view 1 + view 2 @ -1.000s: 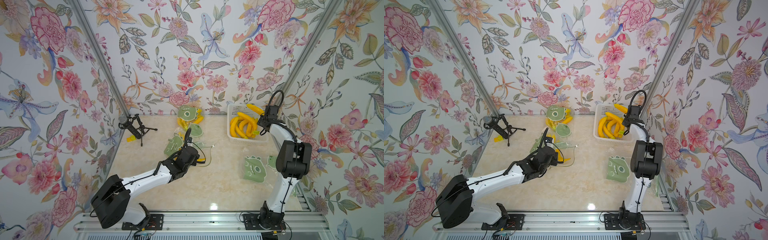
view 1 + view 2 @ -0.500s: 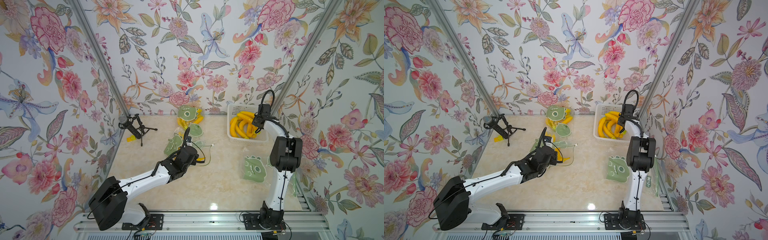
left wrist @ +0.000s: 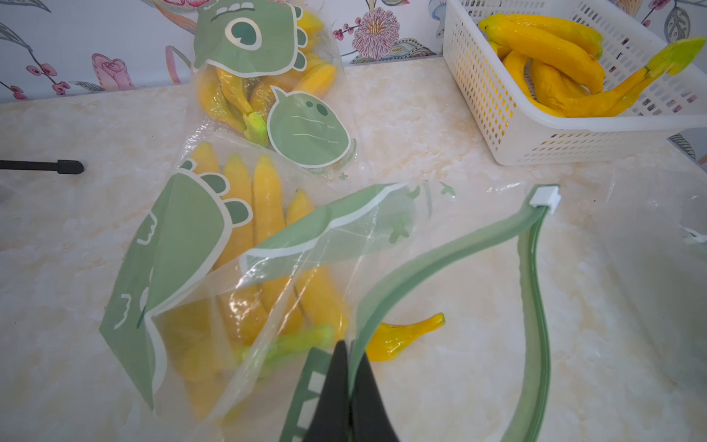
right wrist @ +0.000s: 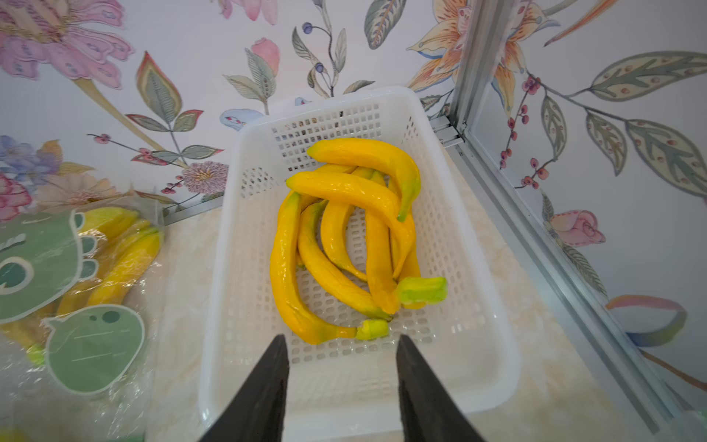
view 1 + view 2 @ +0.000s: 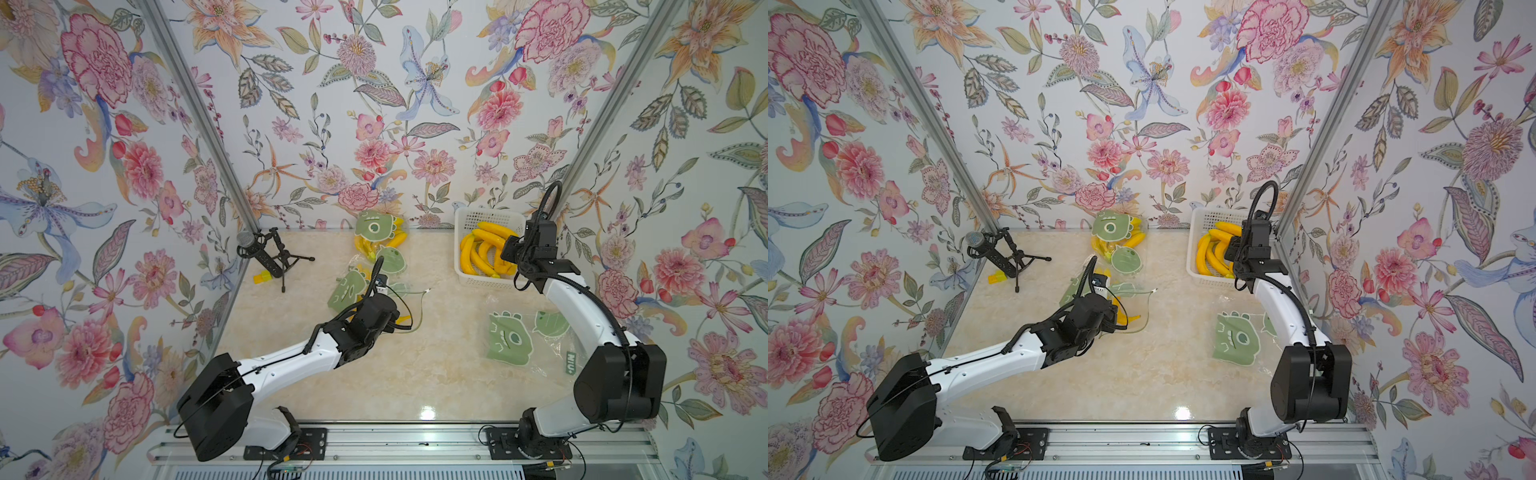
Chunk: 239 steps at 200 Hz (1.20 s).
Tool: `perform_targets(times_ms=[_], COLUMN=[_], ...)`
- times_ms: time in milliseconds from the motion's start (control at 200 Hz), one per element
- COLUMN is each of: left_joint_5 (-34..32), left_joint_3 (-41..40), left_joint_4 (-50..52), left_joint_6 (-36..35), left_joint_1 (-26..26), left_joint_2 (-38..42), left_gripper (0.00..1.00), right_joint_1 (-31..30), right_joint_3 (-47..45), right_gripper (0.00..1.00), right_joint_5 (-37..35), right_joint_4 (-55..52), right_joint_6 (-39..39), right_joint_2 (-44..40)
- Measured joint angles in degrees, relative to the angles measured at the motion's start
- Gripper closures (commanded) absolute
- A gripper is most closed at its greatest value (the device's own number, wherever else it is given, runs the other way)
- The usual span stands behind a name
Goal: Open the zip-top bag and take out the banana
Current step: Place the banana in the basket, then pick up the banana from the zipper food storage bag.
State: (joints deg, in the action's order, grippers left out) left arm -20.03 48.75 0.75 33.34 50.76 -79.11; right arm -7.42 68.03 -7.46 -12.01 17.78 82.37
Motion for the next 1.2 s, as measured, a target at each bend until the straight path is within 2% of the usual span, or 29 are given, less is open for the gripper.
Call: perform_targets(times_ms=[225,295,410,500,600,731,811,881,961,1086,1196], left_joint_5=[0.9,1.6,2.8,4.3,5.8,5.9,6.1,6.2,5.9,6.2,7.3], left_joint_3=[1.0,1.7,3.4,5.5,7.1,9.2,9.8,9.6,8.8,8.6,8.5], left_joint_4=[-2.1,-2.3,-1.1,-0.1,0.9,4.4,5.8,7.1,8.3,10.4,10.3], left_joint_6=[-0.2,-0.1,0.3,0.0,-0.9,-2.0,-2.5,-2.3,-2.0,-1.9,-2.3], left_joint_1=[1.8,2.2,2.3,2.4,2.4,1.2,-2.4,-8.6,-15.6,-24.8,-28.0], left_joint_2=[-2.8,-4.2,-5.4,-5.2,-2.7,2.8,5.7,6.9,6.2,-0.2,-6.1], left_gripper=[1.00,0.90,0.64,0.50,0.44,0.40,0.35,0.29,0.28,0.22,0.18], right_joint_1=[-15.3,-19.1,-24.7,-28.9,-31.9,-32.2,-32.2,-32.2,-32.2,-32.2,-32.3], right_joint_3=[-19.3,-24.1,-29.9,-32.1,-33.6,-33.6,-33.5,-32.6,-31.7,-30.3,-27.9], right_gripper=[0.59,0.60,0.61,0.61,0.62,0.64,0.65,0.65,0.61,0.60,0.59], right_joint_5=[9.0,11.8,14.2,15.2,16.7,17.6,17.6,17.3,16.7,15.5,14.1], right_joint_4=[4.5,6.4,10.6,14.7,20.0,25.1,26.8,26.9,27.0,27.3,27.2], right_joint_6=[3.4,5.9,9.6,11.8,13.6,14.4,14.5,14.4,14.2,13.9,13.9], right_joint_2=[-10.8,-13.2,-15.9,-15.6,-13.8,-9.7,-6.6,-4.1,-2.4,-1.1,0.5])
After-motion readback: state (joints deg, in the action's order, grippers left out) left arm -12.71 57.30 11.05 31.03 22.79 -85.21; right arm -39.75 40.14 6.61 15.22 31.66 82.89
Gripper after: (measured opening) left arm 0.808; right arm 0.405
